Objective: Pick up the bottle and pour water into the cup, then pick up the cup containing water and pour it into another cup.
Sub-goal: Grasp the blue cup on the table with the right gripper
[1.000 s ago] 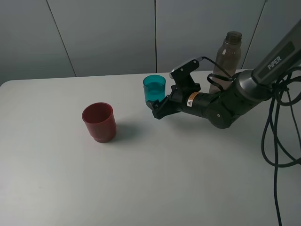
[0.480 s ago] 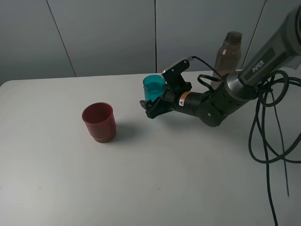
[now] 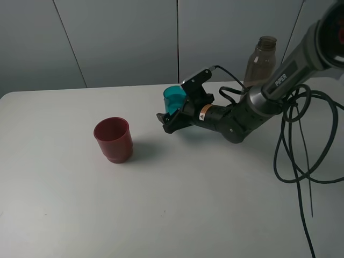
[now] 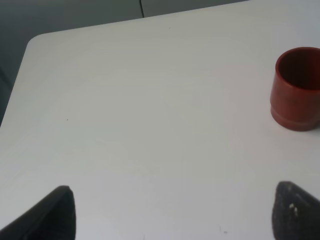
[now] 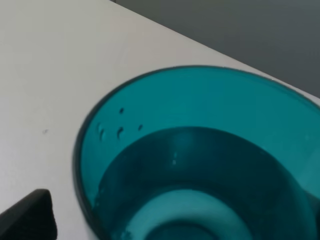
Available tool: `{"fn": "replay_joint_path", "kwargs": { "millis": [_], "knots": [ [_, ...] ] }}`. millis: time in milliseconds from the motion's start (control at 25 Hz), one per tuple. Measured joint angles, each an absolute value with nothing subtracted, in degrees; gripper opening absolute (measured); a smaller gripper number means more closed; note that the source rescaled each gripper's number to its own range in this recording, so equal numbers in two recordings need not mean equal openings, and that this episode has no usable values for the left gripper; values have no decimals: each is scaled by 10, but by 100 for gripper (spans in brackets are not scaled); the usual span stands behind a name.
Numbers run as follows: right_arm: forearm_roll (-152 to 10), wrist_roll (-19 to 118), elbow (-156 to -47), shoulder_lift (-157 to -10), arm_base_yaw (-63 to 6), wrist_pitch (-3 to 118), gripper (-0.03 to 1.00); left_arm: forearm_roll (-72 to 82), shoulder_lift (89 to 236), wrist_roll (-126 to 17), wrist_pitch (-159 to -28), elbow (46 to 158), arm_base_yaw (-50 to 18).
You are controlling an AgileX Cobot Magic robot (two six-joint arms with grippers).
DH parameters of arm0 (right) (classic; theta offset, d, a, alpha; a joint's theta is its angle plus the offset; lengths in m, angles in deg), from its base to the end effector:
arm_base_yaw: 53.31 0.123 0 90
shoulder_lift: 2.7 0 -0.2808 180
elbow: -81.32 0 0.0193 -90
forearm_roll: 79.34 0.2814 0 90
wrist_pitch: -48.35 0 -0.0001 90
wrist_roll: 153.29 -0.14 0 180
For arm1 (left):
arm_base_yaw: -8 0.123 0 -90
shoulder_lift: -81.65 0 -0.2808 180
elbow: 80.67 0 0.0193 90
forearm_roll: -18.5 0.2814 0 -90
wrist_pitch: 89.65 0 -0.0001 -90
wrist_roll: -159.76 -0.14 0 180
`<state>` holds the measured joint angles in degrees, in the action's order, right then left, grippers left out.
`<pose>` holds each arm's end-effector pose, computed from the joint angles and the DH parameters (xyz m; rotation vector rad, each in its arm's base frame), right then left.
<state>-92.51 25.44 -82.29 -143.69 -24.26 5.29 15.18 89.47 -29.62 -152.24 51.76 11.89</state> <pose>0.3998 0.2470 -0.0113 -0.7448 1.8820 0.3857 0.0663 -0.0027 0.2713 0.1030 2.0560 0.0740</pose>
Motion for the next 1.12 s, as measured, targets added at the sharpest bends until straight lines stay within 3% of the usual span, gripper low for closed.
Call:
{"fn": "replay_joint_path", "kwargs": {
  "millis": [1120],
  "knots": [
    [-905,211,-839,-1470,-243,-15,100,152,895,-297,-1522,518,119]
  ]
}}
